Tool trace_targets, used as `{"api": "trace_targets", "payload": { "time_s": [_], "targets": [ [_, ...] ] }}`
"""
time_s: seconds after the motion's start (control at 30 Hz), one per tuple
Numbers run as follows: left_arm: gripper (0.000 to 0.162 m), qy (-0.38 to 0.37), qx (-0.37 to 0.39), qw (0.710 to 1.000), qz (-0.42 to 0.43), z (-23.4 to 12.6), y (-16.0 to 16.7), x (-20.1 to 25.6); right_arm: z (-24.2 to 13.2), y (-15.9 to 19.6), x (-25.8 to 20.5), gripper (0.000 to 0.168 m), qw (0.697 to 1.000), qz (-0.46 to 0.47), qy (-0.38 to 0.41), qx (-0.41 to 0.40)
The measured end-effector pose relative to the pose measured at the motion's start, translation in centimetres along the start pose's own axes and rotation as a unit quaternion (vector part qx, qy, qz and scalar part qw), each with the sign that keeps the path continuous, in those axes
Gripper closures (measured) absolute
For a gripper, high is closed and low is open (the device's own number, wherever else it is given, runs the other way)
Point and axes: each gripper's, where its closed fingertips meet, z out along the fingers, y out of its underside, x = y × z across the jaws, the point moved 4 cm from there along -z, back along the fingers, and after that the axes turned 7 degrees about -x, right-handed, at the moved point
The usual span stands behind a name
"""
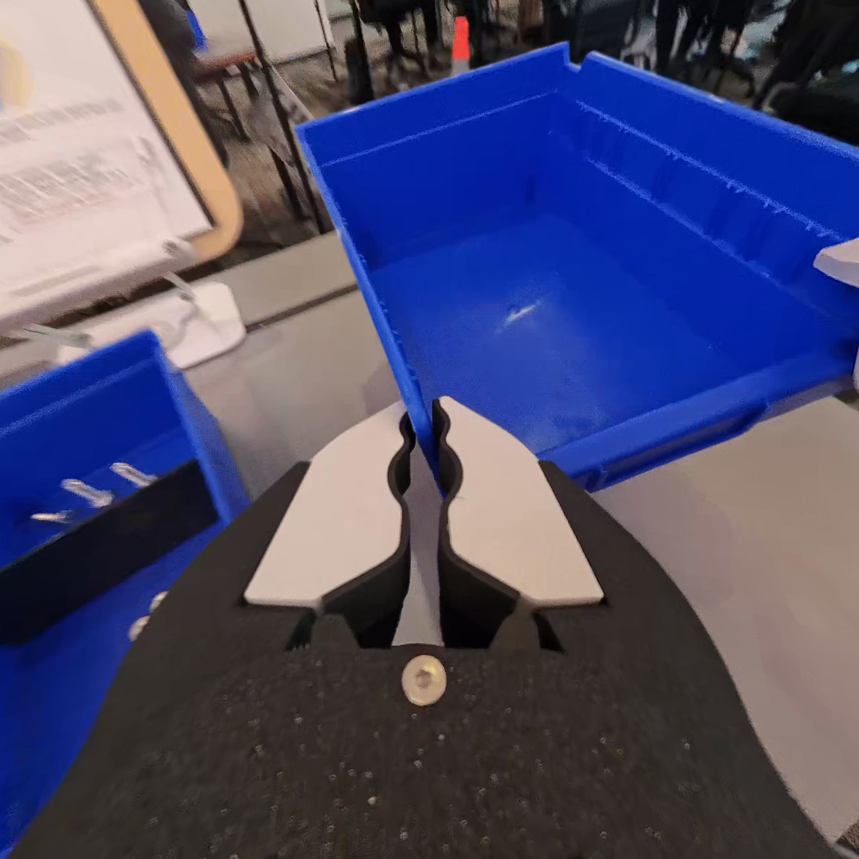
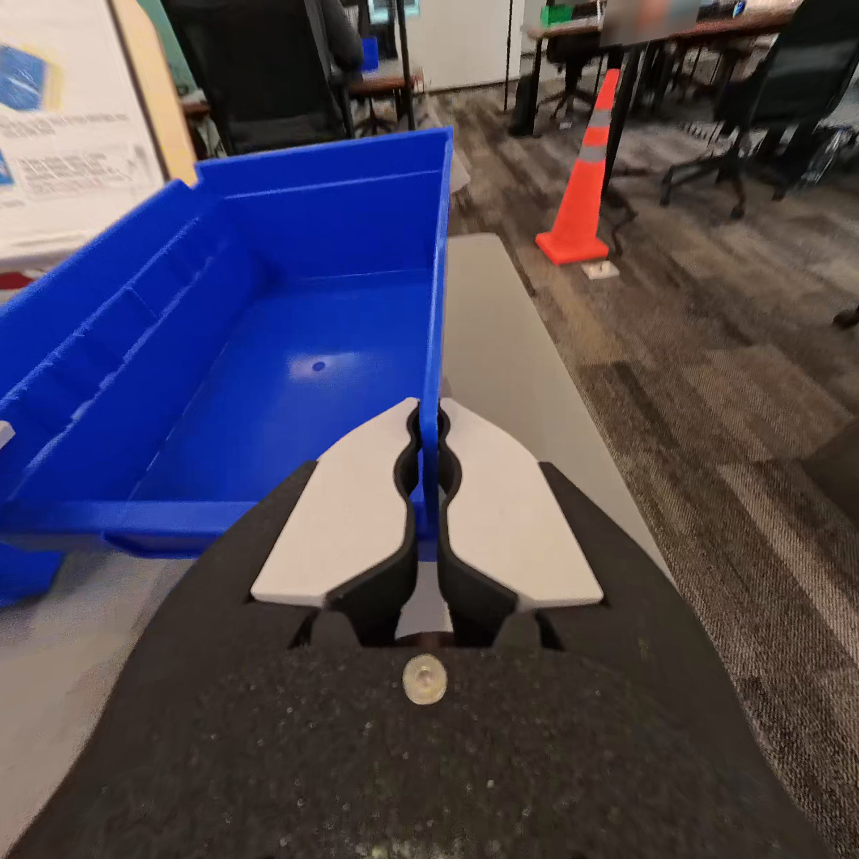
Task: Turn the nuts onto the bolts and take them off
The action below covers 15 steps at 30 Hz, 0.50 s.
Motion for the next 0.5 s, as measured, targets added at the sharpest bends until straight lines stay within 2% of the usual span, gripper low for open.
{"api": "trace_targets", "payload": {
  "time_s": [0.13, 0.33, 0.5],
  "targets": [
    [0.156, 0.017, -0.030, 0.999, 0.002, 3.5, 3.3, 2.2, 2.7, 3.6, 2.5, 0.165, 0.999, -0.015, 0.003, -0.030],
    [0.153, 0.022, -0.045, 0.999, -0.014, 5.8, 5.9, 2.8, 7.1, 5.6, 3.5, 0.165, 0.998, -0.037, -0.016, -0.055],
    [0.148, 0.075, -0.055, 0.995, -0.022, 6.1, 6.6, 3.1, 7.9, 7.0, 4.0, 0.163, 0.996, 0.027, -0.044, -0.066]
  ]
}}
